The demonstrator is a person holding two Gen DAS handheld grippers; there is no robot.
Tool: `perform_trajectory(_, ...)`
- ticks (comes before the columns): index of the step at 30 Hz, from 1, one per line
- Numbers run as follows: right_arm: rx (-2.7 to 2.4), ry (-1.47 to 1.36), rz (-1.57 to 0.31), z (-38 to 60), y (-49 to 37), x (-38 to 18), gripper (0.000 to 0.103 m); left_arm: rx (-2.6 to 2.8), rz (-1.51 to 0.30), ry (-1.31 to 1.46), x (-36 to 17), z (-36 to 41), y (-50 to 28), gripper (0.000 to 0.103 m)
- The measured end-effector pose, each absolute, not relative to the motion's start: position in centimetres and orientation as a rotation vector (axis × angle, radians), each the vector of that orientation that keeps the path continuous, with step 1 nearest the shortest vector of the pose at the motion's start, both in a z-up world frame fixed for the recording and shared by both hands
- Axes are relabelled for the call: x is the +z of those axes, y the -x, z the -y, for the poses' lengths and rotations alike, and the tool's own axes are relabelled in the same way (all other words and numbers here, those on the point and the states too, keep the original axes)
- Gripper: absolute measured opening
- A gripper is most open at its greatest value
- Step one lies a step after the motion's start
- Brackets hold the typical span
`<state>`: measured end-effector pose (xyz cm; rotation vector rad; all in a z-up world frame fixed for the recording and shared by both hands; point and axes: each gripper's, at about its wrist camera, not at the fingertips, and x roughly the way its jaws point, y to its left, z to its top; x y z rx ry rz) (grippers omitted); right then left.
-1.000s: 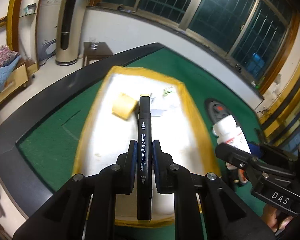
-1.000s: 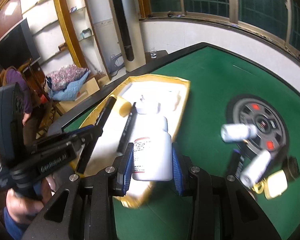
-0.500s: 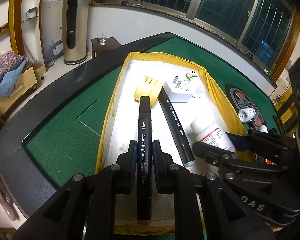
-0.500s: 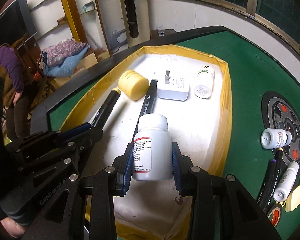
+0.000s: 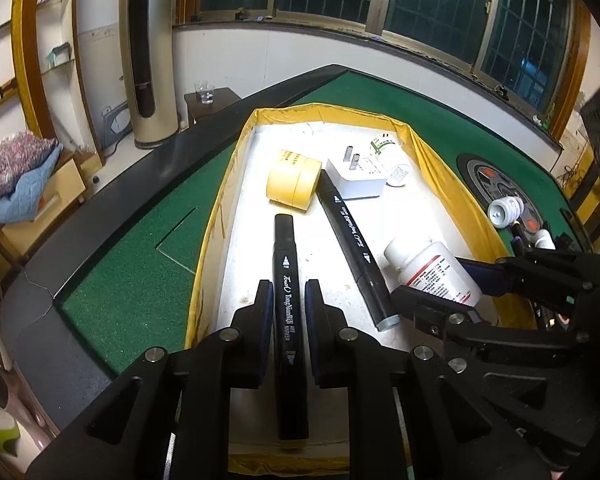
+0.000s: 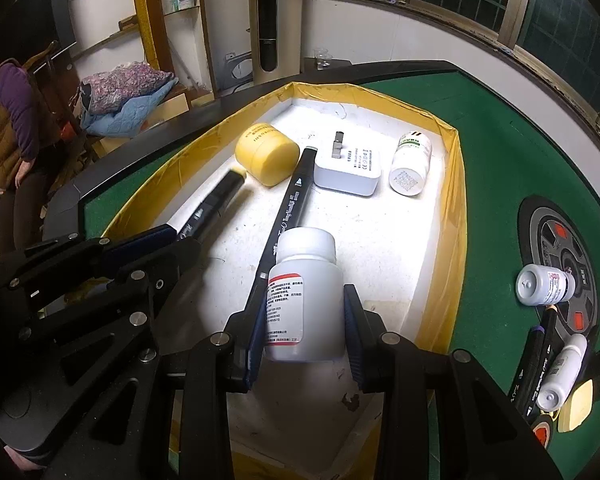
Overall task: Organize rigid objects
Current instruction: 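Lower and release the markers and pill bottle into the tray with both tools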
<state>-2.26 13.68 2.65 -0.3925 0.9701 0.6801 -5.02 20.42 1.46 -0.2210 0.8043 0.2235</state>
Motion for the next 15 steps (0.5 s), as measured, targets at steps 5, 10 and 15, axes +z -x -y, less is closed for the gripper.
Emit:
perform_trajectory(5, 0.677, 0.413, -0.919, -13.3, 2.7, 3.2, 0.033, 0.197, -0.782, 0.266, 1.7, -20.6, 5.2, 0.024)
perform_trajectory(10, 0.644, 0.432, -0.843, -12.1, 3.5, 4.7, 0.040, 0.157, -0.761, 0.368, 2.3, -21.1, 5.9, 0.044)
perform_trajectory(15, 0.628, 0.400, -0.804, -10.2, 4.4, 6.1, 0.045, 0.135, -0.699, 0.442, 4.0, -21.1, 7.0, 0.057)
